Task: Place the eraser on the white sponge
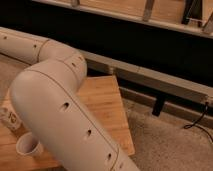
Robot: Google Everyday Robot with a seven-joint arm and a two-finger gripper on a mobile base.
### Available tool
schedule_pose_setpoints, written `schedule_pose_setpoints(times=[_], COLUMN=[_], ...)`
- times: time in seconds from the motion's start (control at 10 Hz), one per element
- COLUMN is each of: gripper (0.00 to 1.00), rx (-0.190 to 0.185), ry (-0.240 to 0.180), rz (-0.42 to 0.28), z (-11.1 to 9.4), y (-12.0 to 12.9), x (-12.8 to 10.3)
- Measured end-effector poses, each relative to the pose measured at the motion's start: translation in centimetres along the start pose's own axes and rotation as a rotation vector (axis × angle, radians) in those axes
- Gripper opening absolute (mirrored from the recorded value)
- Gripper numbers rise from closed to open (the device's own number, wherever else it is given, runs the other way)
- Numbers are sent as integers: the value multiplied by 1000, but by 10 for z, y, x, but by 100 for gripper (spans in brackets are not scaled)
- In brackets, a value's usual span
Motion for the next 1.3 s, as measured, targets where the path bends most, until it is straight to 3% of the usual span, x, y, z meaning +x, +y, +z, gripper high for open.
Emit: schedule_pose_setpoints(times=[0.6,0.7,1.0,1.1,1.2,1.3], gripper=[0,0,0,0,0,0], rx=[-4,24,249,326,420,500], ry=[-6,30,316,412,536,641], rz=[2,-10,-119,-157,-206,-249], z=[0,17,130,159,188,206], y=[-2,-9,-66,-89,-117,-142], x=[-3,9,105,139,182,218])
